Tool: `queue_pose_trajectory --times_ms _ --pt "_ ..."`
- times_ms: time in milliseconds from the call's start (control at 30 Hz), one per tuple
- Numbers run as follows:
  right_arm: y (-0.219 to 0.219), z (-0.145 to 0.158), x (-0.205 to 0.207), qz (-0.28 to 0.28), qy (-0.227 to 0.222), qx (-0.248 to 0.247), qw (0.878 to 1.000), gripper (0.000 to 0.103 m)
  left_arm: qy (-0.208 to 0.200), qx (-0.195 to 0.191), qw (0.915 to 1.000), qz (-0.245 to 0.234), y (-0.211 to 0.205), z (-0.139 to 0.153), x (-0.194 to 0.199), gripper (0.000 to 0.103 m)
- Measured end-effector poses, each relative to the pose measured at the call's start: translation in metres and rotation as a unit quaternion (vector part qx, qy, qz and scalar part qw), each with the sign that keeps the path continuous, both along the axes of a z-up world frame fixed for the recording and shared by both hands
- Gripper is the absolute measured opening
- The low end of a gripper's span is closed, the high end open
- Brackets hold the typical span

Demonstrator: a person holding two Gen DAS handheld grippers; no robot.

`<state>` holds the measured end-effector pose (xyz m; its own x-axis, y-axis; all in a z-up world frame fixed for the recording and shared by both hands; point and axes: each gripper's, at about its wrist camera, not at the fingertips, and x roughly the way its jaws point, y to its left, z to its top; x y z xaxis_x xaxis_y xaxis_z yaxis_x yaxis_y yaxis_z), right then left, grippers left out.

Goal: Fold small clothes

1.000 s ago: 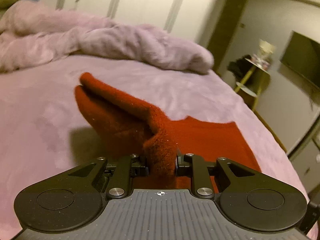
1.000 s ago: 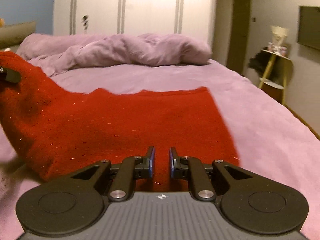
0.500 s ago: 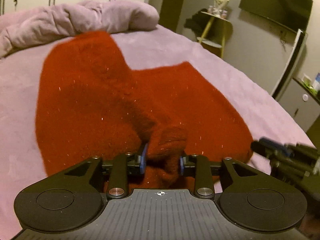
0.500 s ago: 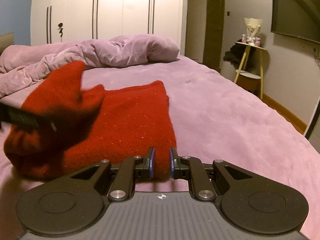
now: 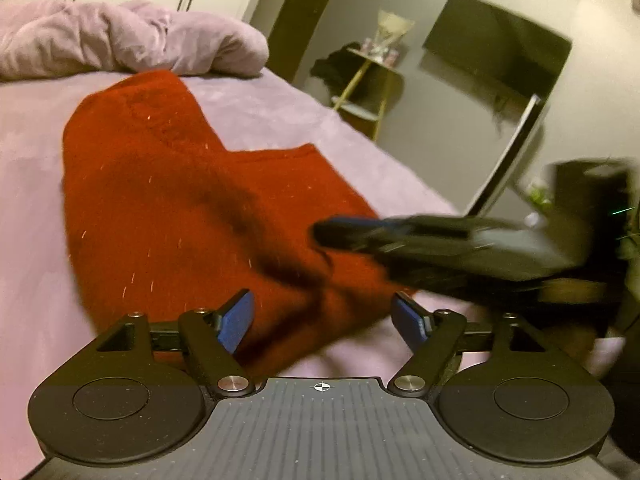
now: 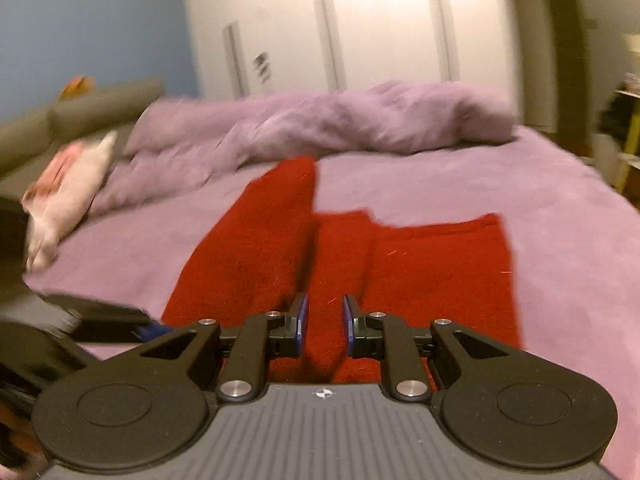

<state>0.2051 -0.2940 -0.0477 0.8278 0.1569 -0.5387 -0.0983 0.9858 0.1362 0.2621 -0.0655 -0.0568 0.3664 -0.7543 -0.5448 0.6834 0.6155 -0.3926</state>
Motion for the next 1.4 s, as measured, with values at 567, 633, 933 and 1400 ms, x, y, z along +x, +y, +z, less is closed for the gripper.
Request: queue_pose_trajectory --times_ms 567,633,933,1400 --pt "-0.03 -0.004 0.043 -0.05 0.064 0.184 0.98 0.076 0.071 0.019 0.9721 0.223 0.063 -0.023 0.063 0.084" --pt "-0.037 -0.012 0.061 -0.043 0.082 0.23 0.969 0.088 0.067 0.024 0.9735 0.217 0.058 -0.022 0.066 0.084" --pt "-0.013 -0.032 0.115 -0.016 0.113 0.237 0.965 0.089 0.064 0.031 0.975 0.211 0.057 -0.026 0.062 0.087" --pt "0.04 0.035 0.061 -0.027 -0.021 -0.008 0.999 0.016 -0.005 0.1 0.9723 0.211 0.039 0.008 0.021 0.089"
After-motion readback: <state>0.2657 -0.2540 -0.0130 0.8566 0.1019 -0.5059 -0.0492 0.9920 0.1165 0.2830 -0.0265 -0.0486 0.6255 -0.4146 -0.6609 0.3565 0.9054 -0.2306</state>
